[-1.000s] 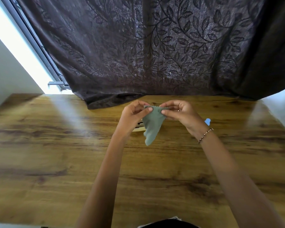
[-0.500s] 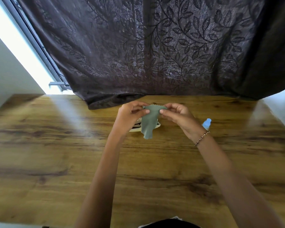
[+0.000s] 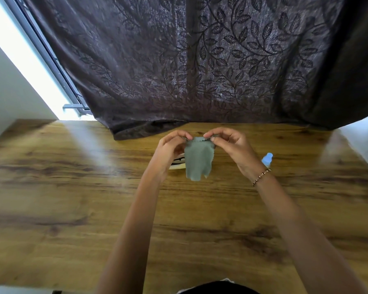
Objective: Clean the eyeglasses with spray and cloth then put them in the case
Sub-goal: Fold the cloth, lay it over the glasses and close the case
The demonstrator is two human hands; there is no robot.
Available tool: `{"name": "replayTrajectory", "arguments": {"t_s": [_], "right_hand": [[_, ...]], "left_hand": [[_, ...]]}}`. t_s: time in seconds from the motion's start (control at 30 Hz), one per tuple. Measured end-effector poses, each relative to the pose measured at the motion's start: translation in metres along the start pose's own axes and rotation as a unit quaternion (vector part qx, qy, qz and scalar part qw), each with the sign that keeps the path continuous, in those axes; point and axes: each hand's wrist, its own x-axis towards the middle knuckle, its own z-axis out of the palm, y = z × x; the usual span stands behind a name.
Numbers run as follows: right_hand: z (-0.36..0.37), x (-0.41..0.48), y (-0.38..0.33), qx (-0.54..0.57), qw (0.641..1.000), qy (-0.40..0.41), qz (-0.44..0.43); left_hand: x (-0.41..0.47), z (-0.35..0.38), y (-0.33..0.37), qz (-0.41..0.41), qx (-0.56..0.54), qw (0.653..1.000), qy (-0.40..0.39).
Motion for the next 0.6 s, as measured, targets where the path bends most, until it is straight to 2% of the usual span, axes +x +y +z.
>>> {"name": "replayTrajectory", "arguments": {"t_s": [0.1,0.27,0.4,0.6], "right_hand": [[-0.0007,0.0003,0.0025,0.016,0.999,0.009,0.032],[-0.0006,0.0009,0.0048,-0.024,0.999,0.03,0.023],[-0.0018,0.0018,0.0067,-0.032,0.998,0.039,0.03],[0.0023,0.001,0.0049,-0.016,0.999,0.03,-0.006]], "left_hand": [[0.0,0.0,0.0037,-0.003,0.015,1.0,0.023],[0.0028,-0.006,0.003,0.043,0.123,0.991,0.001],[0.0046,-0.0085,0.003,0.047,0.14,0.989,0.009],[0.0046,-0.0028,0.003,0.058,0.137,0.989,0.016]]}}
